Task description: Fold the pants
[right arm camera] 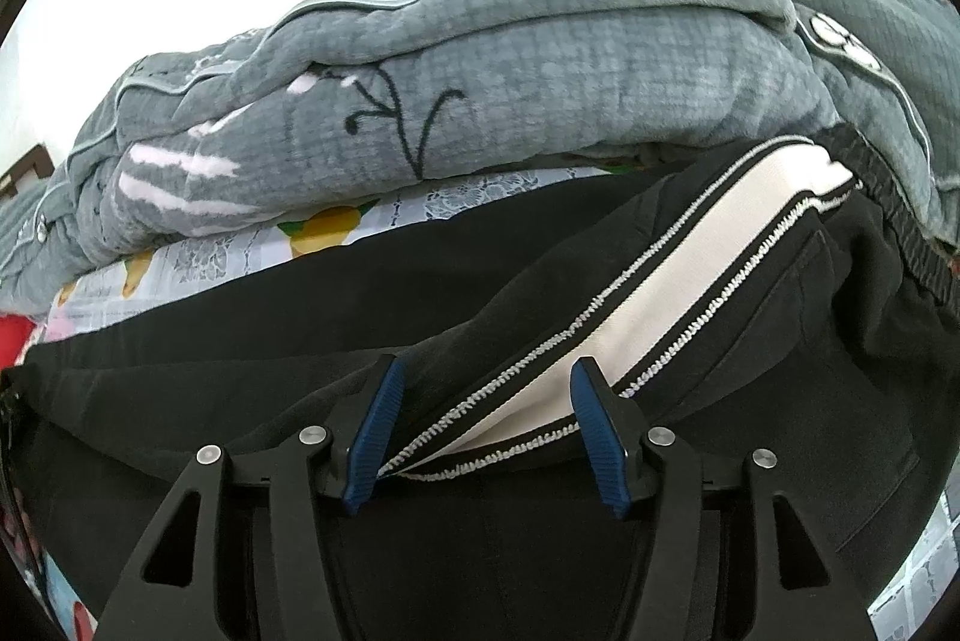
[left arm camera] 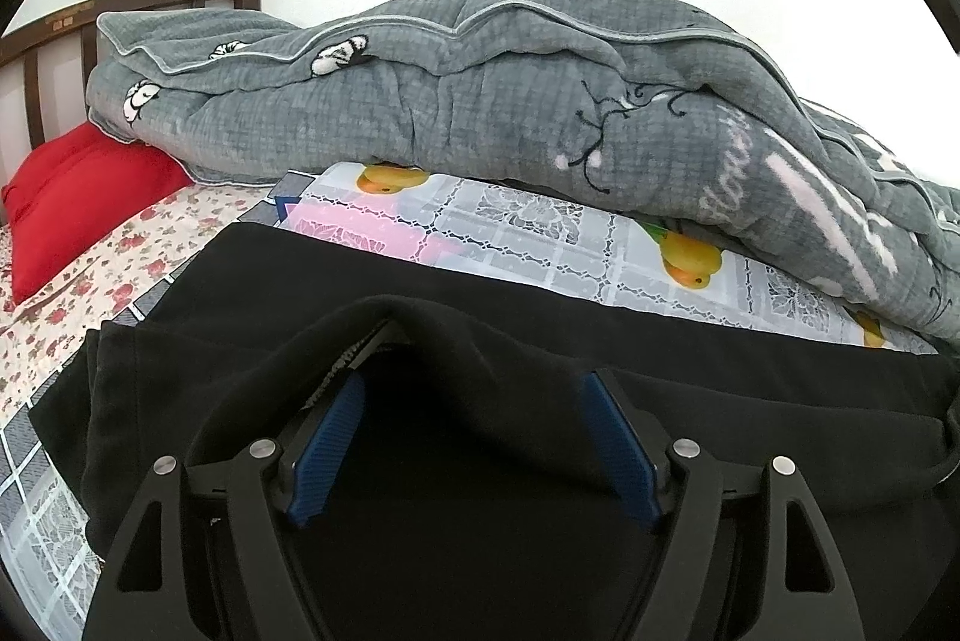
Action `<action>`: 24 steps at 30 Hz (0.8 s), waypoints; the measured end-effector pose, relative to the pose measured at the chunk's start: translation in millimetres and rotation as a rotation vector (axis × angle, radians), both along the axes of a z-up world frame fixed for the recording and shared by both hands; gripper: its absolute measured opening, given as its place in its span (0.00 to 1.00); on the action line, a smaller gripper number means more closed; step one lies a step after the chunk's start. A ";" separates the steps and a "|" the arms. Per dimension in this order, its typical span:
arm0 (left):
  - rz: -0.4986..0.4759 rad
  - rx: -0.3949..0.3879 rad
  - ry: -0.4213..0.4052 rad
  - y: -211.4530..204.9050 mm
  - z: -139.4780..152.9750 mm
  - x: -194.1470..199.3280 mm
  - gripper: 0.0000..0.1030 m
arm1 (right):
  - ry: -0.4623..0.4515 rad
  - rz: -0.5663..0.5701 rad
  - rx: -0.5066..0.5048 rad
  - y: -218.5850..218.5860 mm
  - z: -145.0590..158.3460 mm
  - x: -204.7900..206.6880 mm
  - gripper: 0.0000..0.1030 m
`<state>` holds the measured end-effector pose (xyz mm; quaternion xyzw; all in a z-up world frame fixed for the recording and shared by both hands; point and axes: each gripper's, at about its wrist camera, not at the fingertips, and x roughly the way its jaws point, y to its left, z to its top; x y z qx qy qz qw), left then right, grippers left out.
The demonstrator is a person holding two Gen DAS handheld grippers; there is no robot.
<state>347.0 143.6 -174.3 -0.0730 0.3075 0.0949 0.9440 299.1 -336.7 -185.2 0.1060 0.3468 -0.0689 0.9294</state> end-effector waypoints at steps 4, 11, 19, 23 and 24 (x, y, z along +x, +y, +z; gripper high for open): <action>0.001 0.001 -0.006 0.3 1.0 -1.1 0.73 | -0.008 0.008 -0.016 3.2 1.7 -1.5 0.57; -0.006 0.013 -0.047 -2.9 5.9 -8.4 0.76 | -0.041 0.033 -0.045 10.8 6.7 -8.2 0.57; -0.002 0.025 -0.087 -4.7 10.3 -16.0 0.76 | -0.092 0.087 -0.020 17.0 13.9 -19.4 0.57; 0.004 0.032 -0.112 -4.7 12.8 -20.5 0.76 | -0.149 0.134 0.013 21.8 21.7 -29.4 0.57; 0.009 0.035 -0.118 -4.5 13.4 -21.3 0.76 | -0.157 0.140 0.014 23.7 23.2 -30.5 0.57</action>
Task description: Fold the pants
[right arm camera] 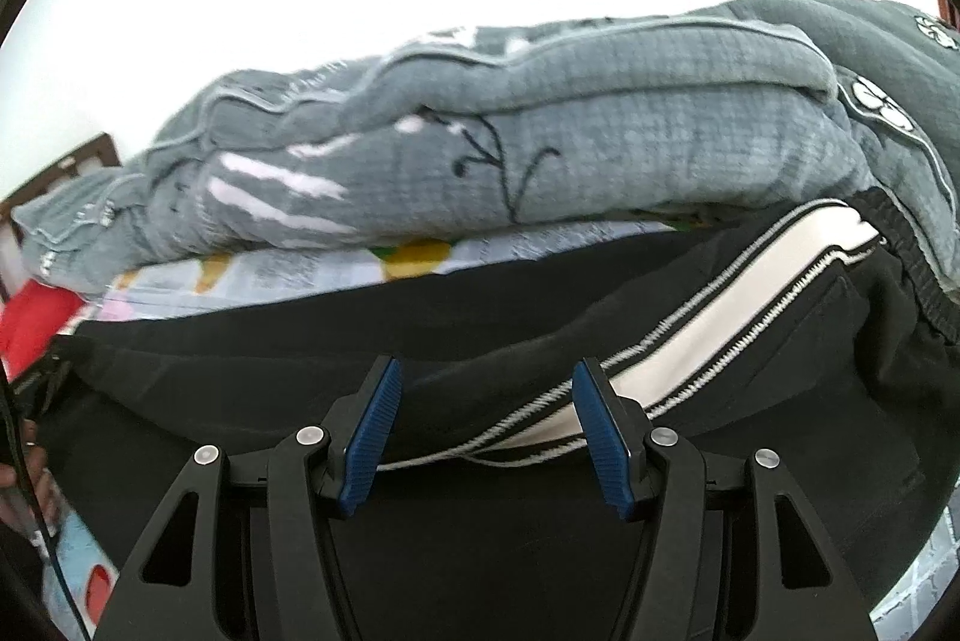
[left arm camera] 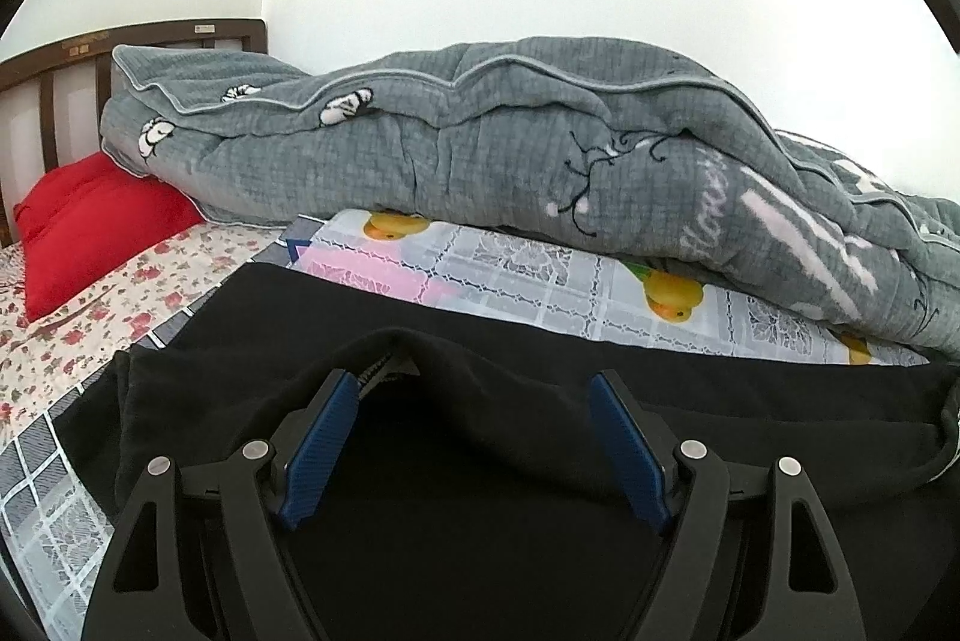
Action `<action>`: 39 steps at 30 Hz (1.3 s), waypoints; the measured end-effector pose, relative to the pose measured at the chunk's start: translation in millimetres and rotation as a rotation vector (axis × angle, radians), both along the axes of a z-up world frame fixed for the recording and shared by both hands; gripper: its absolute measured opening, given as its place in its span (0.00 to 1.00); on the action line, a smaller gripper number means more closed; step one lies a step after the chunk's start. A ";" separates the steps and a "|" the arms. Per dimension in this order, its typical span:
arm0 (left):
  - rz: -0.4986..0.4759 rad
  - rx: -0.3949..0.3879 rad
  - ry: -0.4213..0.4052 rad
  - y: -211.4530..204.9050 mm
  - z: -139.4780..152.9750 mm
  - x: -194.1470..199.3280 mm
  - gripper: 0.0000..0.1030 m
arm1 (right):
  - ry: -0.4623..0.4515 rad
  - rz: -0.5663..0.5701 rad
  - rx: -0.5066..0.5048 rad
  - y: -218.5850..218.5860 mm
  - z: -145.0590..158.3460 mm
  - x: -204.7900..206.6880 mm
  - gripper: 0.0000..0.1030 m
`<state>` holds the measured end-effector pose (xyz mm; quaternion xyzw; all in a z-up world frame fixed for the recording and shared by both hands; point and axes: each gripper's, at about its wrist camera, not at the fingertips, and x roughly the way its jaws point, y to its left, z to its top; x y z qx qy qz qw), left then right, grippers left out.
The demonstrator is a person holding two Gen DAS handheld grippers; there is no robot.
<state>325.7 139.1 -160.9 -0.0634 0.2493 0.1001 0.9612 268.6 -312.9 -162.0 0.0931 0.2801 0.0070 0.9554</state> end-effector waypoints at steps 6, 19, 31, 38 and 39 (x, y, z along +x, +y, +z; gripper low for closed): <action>0.037 0.012 -0.045 3.1 3.6 -4.1 0.76 | -0.001 -0.019 -0.025 7.7 1.7 -4.0 0.57; 0.181 -0.013 -0.121 28.2 6.9 -12.6 0.76 | 0.079 -0.141 0.058 -40.3 20.9 -74.0 0.57; 0.057 -0.024 0.045 12.7 18.7 -82.4 0.76 | 0.226 -0.192 0.109 -88.8 -12.5 -149.4 0.57; -0.110 -0.268 0.257 29.0 -15.8 -139.0 0.76 | 0.264 -0.184 0.236 -96.1 -34.7 -147.9 0.57; -0.125 -0.314 0.286 35.0 -23.4 -142.9 0.76 | 0.265 -0.184 0.259 -98.2 -35.2 -146.8 0.57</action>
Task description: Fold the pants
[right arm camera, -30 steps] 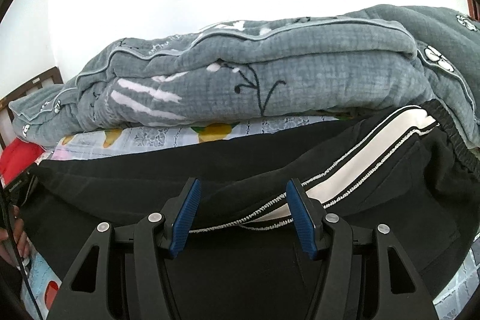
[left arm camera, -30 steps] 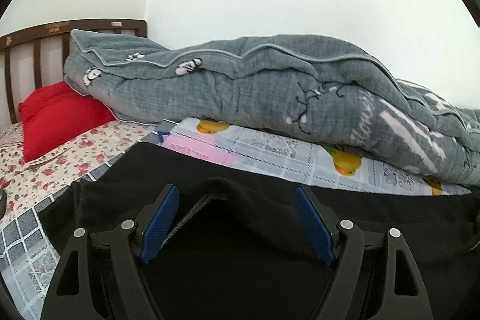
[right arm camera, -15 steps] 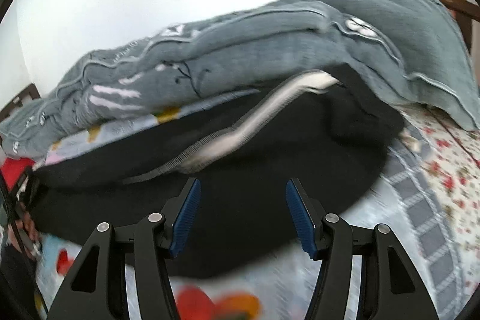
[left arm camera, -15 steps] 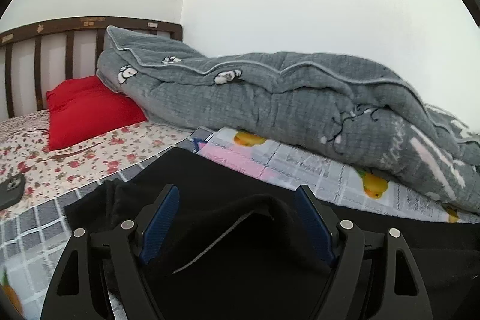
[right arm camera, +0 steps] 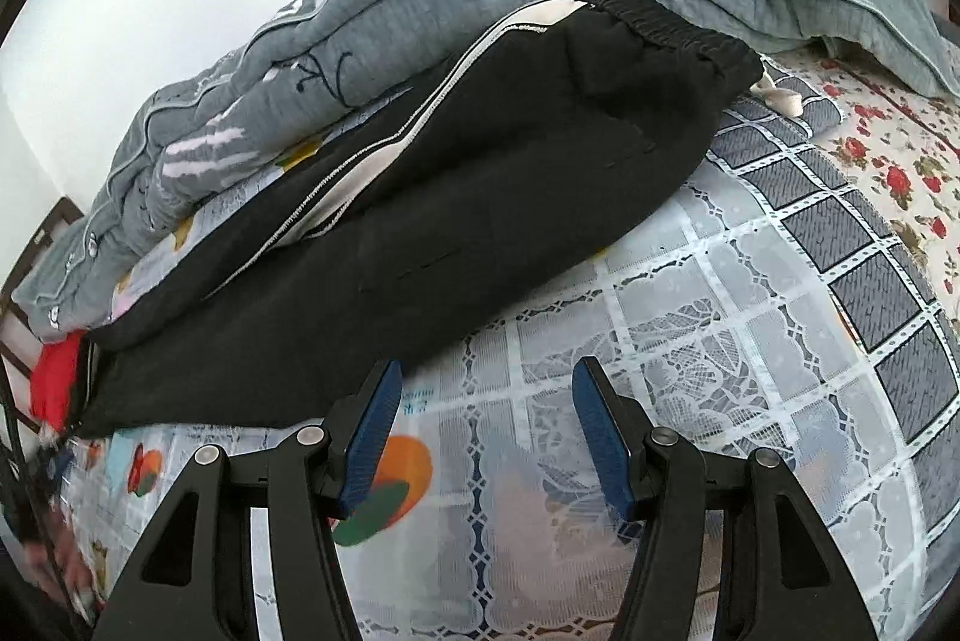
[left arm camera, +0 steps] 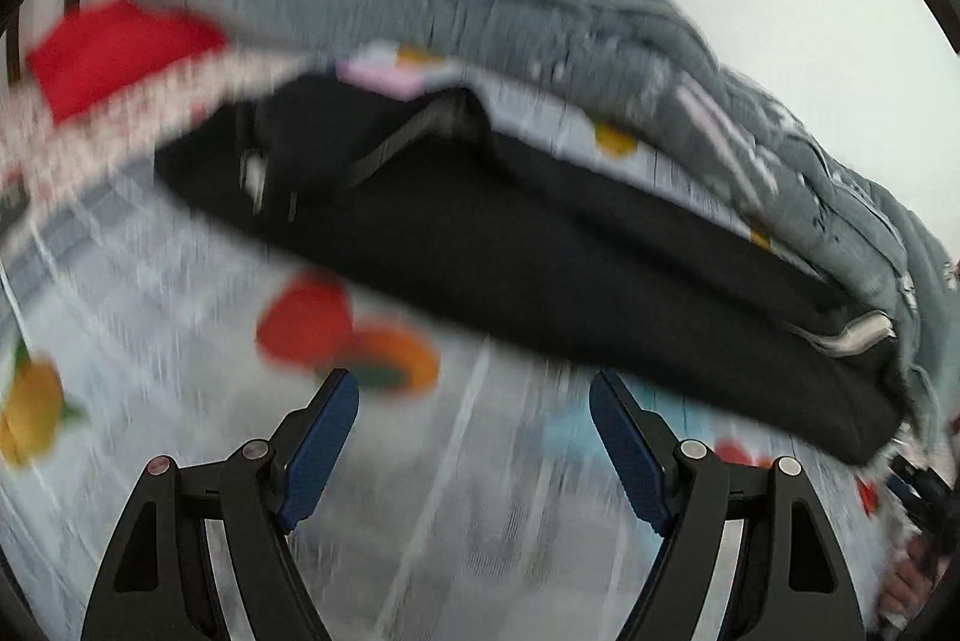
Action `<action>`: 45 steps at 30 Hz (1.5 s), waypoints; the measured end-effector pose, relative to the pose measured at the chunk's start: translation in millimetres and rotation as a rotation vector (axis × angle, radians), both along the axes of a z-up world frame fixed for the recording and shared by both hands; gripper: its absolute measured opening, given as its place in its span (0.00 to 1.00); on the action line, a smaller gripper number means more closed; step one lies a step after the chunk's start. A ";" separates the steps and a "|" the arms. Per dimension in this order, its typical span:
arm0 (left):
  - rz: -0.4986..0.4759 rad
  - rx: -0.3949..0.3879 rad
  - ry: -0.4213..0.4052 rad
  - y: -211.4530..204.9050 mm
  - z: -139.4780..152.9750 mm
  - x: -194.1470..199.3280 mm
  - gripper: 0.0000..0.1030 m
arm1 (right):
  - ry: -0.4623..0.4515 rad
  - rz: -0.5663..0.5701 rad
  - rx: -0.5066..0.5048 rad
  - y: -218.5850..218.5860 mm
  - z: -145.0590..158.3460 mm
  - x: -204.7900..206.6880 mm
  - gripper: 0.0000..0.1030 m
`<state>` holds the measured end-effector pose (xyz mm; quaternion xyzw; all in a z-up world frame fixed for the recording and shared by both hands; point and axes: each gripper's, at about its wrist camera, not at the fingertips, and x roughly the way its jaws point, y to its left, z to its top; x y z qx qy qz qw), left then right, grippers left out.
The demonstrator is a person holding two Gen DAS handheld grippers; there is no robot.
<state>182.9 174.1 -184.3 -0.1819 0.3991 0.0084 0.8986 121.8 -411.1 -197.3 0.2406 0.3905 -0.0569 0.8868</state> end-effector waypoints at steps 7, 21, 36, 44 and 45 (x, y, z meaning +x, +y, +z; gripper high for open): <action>0.054 -0.172 0.033 31.5 -9.5 4.4 0.74 | 0.009 -0.009 0.052 -3.5 -0.8 12.7 0.57; 0.136 -0.312 0.080 28.9 -16.2 97.4 0.67 | 0.060 -0.036 0.104 -14.9 -6.7 78.8 0.45; 0.205 -0.231 0.093 31.9 0.9 103.1 0.11 | -0.121 -0.094 0.003 -4.0 41.7 62.8 0.06; 0.156 -0.191 0.079 31.0 10.2 26.8 0.11 | -0.093 -0.067 -0.049 2.2 50.6 -3.1 0.04; 0.148 -0.190 0.078 31.1 10.0 16.7 0.11 | -0.087 -0.068 -0.032 -0.9 47.6 -17.6 0.04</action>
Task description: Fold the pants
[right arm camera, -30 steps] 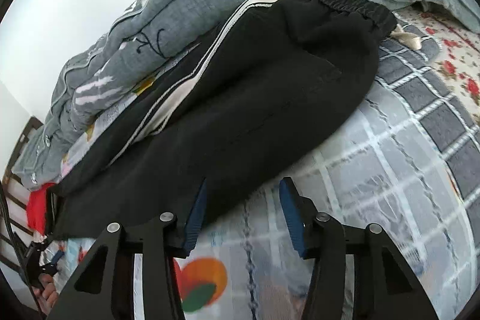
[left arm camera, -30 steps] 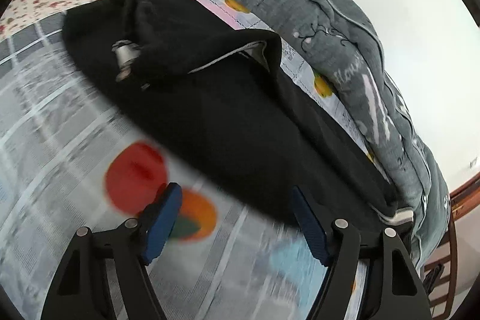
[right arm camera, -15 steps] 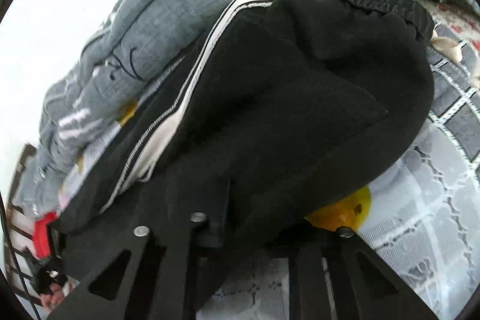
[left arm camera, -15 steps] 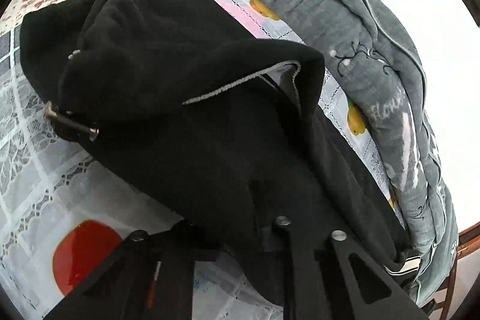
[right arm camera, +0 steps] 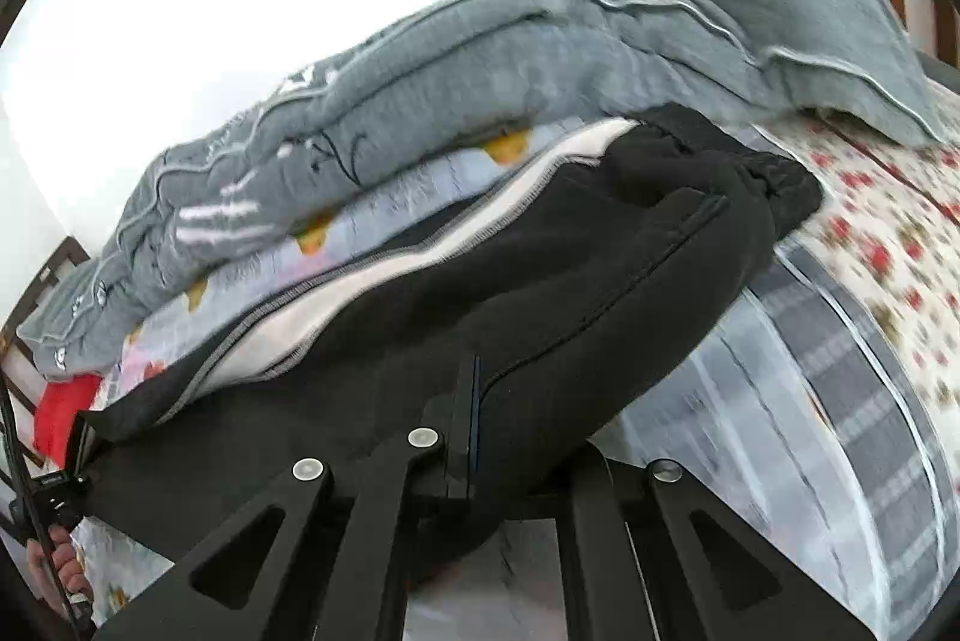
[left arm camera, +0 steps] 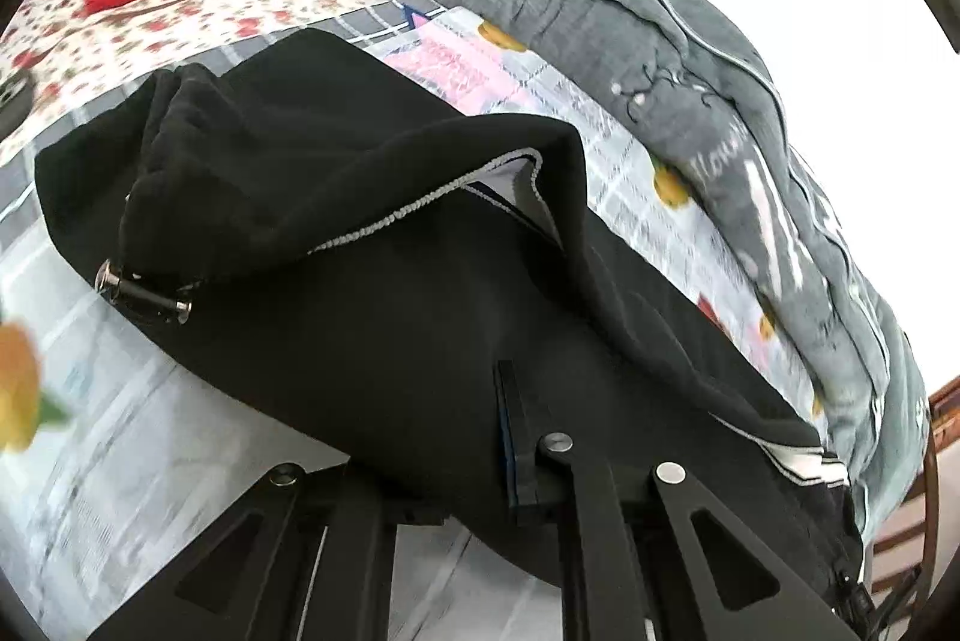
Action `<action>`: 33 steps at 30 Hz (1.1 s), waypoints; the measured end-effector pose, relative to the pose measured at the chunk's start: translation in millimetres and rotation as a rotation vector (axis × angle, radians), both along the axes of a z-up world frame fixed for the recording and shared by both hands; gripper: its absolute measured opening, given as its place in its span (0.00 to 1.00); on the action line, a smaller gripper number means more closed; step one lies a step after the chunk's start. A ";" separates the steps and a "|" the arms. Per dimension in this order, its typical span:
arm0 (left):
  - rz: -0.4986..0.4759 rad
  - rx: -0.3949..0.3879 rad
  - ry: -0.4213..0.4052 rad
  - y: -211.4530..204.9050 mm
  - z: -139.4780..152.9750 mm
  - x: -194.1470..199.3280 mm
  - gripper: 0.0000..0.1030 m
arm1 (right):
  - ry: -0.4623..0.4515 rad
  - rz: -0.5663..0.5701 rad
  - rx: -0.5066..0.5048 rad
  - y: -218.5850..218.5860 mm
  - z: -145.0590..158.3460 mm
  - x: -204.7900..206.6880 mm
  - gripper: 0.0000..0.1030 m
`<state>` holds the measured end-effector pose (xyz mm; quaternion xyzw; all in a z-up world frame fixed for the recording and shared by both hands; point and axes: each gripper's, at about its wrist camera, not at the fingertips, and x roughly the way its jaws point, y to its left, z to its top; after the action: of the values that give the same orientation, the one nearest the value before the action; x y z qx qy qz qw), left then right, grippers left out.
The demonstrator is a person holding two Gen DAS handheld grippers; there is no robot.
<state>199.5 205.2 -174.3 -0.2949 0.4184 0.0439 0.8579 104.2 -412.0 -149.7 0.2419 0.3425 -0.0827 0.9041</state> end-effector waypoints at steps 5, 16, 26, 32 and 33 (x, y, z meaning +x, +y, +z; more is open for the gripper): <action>-0.064 0.009 -0.011 -1.4 -0.6 -52.4 0.11 | 0.005 0.004 0.012 -7.7 -11.4 -58.4 0.04; -0.093 0.074 -0.011 -10.1 -8.8 -117.3 0.56 | 0.062 -0.017 -0.051 -8.8 -37.6 -139.1 0.20; -0.119 0.117 -0.029 -35.1 22.7 -168.5 0.59 | 0.087 0.005 -0.187 -4.4 -12.6 -204.1 0.29; -0.137 0.177 -0.071 -53.1 51.0 -182.5 0.59 | 0.063 0.009 -0.302 -5.3 3.2 -230.6 0.29; -0.138 0.178 -0.073 -54.8 54.0 -183.9 0.59 | 0.055 0.014 -0.299 -6.7 4.3 -233.9 0.29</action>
<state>15.7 150.4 -120.3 -0.1894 0.4007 0.0110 0.8964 -129.7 -418.8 -145.4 0.0998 0.3526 -0.1329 0.9209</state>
